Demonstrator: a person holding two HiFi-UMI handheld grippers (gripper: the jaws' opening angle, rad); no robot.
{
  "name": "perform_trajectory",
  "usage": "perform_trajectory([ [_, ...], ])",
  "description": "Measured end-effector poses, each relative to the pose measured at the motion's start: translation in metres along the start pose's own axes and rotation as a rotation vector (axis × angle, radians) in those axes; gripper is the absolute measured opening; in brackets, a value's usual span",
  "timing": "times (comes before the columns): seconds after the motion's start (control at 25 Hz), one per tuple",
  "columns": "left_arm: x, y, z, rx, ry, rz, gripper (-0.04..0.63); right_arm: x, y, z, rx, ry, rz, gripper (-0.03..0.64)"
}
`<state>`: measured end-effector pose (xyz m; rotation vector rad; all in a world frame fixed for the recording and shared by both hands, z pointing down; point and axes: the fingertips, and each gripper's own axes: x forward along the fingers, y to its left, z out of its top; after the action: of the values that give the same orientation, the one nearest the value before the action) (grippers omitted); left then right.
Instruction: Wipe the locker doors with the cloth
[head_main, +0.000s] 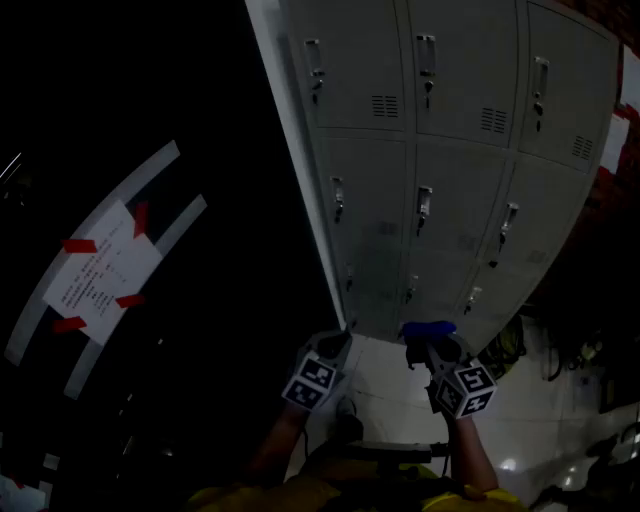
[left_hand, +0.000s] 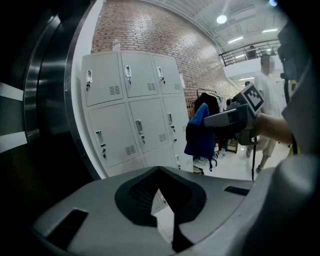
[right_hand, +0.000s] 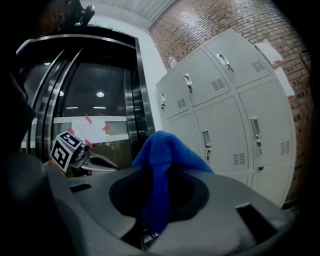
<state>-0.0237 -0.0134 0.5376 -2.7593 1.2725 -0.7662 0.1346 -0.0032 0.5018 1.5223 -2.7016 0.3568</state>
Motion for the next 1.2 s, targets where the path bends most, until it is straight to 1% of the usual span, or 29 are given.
perform_trajectory([
  [0.12,0.034,0.084,0.019,0.036,-0.013,0.0,-0.008,0.094,-0.005,0.029,0.037,-0.035,0.001,0.066],
  [0.24,0.057,0.145,0.04,0.084,-0.071,-0.035,-0.008,0.175,-0.004,0.059,0.008,-0.061,0.011,0.066],
  [0.28,0.066,0.164,0.041,0.093,-0.078,-0.032,-0.008,0.198,-0.004,0.069,-0.005,-0.07,0.01,0.066],
  [0.36,0.086,0.202,0.044,0.104,-0.065,-0.009,-0.008,0.24,-0.004,0.089,-0.025,-0.093,0.01,0.066],
  [0.44,0.104,0.228,0.05,0.118,-0.05,-0.006,-0.008,0.27,-0.006,0.104,-0.032,-0.106,0.019,0.066],
  [0.52,0.118,0.243,0.057,0.113,-0.049,-0.011,-0.008,0.294,-0.013,0.112,-0.037,-0.108,0.015,0.066],
  [0.6,0.128,0.257,0.065,0.097,-0.054,0.0,-0.008,0.323,-0.024,0.125,-0.045,-0.113,0.005,0.066],
  [0.68,0.13,0.264,0.071,0.08,-0.069,0.01,-0.008,0.353,-0.025,0.142,-0.062,-0.122,0.025,0.066],
  [0.76,0.129,0.27,0.073,0.065,-0.075,0.025,-0.008,0.386,-0.019,0.168,-0.088,-0.154,0.062,0.066],
  [0.8,0.128,0.274,0.074,0.07,-0.071,0.045,-0.008,0.405,-0.016,0.184,-0.098,-0.172,0.075,0.066],
  [0.84,0.127,0.28,0.075,0.093,-0.061,0.076,-0.008,0.424,-0.014,0.198,-0.106,-0.185,0.082,0.066],
  [0.92,0.124,0.294,0.076,0.185,-0.033,0.153,-0.008,0.461,-0.01,0.222,-0.131,-0.201,0.078,0.066],
  [0.96,0.124,0.3,0.077,0.214,-0.026,0.178,-0.008,0.479,-0.01,0.23,-0.141,-0.202,0.07,0.066],
  [1.0,0.126,0.304,0.078,0.215,-0.031,0.185,-0.008,0.495,-0.011,0.235,-0.14,-0.194,0.064,0.066],
  [1.08,0.13,0.306,0.084,0.182,-0.045,0.168,-0.008,0.522,-0.016,0.239,-0.122,-0.176,0.055,0.066],
  [1.12,0.132,0.305,0.086,0.179,-0.037,0.16,-0.008,0.53,-0.019,0.24,-0.118,-0.176,0.051,0.066],
  [1.2,0.138,0.301,0.085,0.199,-0.013,0.147,-0.008,0.536,-0.024,0.241,-0.124,-0.18,0.062,0.066],
])
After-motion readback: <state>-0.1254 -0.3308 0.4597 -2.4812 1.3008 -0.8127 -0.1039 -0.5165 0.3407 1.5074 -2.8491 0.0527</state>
